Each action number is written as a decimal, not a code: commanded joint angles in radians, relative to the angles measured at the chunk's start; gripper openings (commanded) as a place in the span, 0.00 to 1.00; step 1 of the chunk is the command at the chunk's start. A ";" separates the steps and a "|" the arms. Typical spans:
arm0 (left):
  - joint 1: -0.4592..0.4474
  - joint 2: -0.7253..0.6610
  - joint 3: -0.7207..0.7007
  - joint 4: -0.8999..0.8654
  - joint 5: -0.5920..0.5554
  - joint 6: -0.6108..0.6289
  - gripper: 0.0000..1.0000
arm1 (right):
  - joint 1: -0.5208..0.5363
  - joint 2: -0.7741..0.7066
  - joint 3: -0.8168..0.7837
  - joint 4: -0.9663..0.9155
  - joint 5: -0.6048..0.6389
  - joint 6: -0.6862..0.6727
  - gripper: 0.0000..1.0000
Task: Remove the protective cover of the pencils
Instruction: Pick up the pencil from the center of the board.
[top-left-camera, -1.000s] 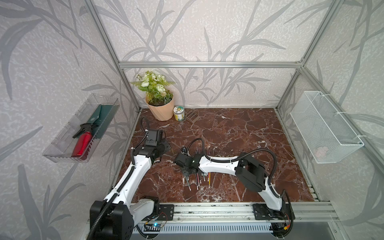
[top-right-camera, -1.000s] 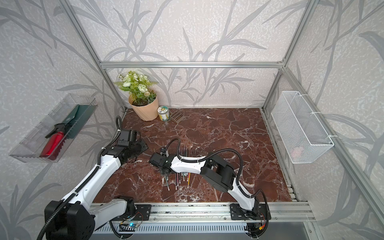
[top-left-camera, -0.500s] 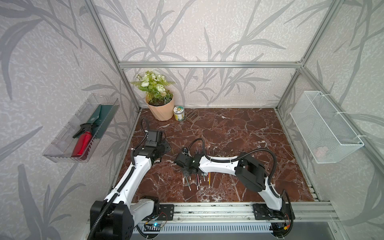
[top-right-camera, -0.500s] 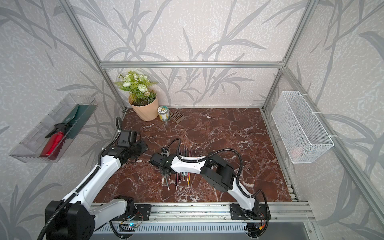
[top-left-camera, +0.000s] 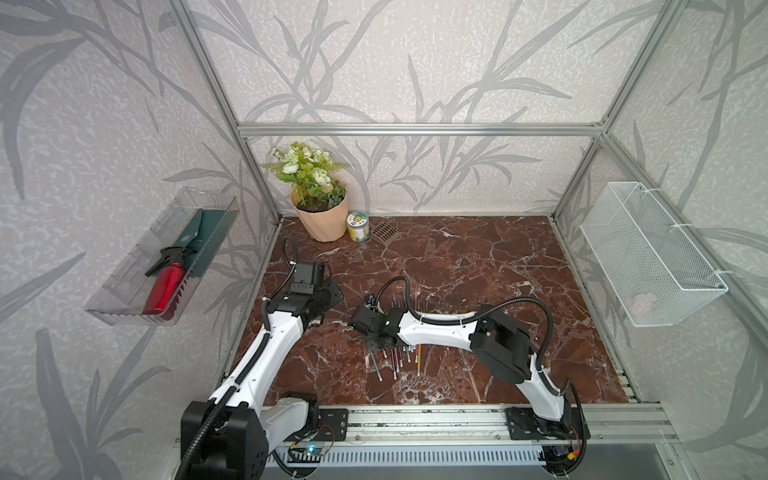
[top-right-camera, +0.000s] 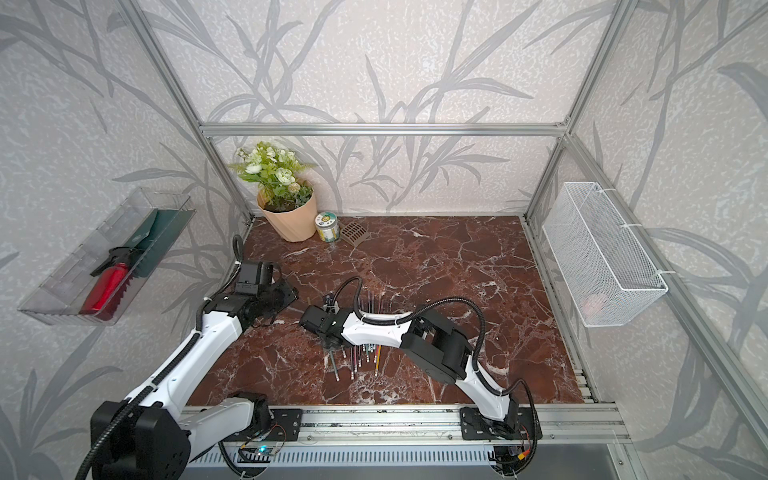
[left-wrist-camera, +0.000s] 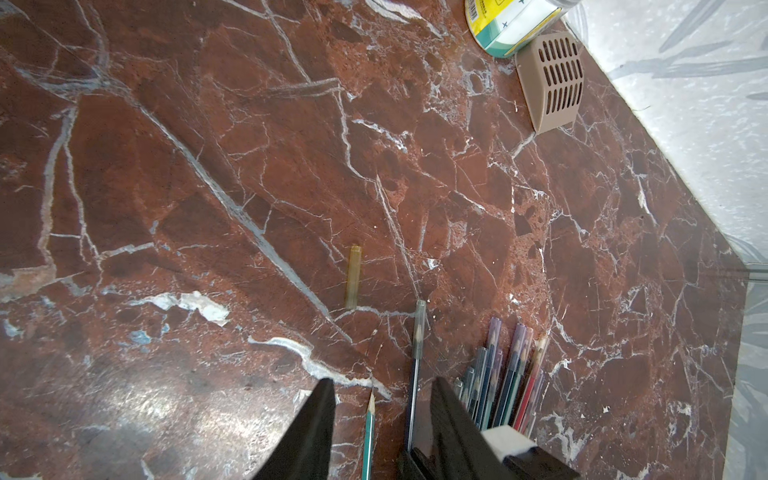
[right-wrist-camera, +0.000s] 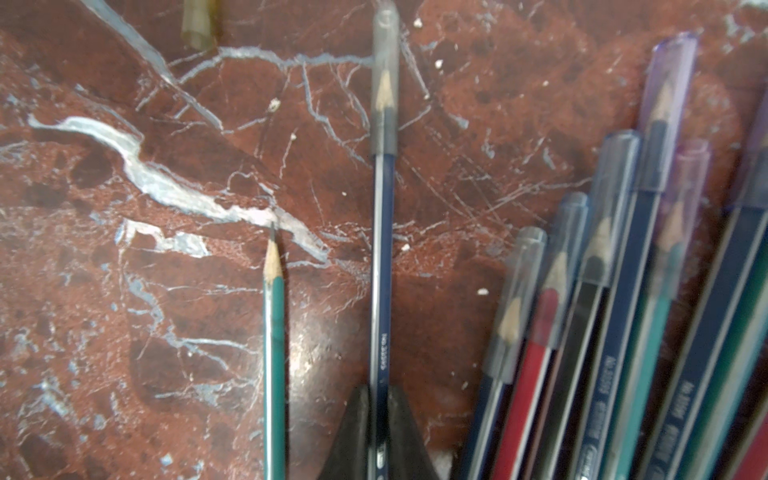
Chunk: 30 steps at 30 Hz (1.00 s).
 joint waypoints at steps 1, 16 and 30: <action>0.004 -0.016 -0.010 0.010 0.018 -0.011 0.42 | -0.007 -0.006 -0.010 -0.012 -0.004 0.004 0.09; -0.022 0.023 -0.066 0.182 0.251 -0.073 0.51 | -0.004 -0.239 -0.271 0.232 -0.066 -0.025 0.04; -0.084 0.121 -0.090 0.253 0.244 -0.103 0.48 | 0.004 -0.280 -0.313 0.359 -0.139 -0.071 0.01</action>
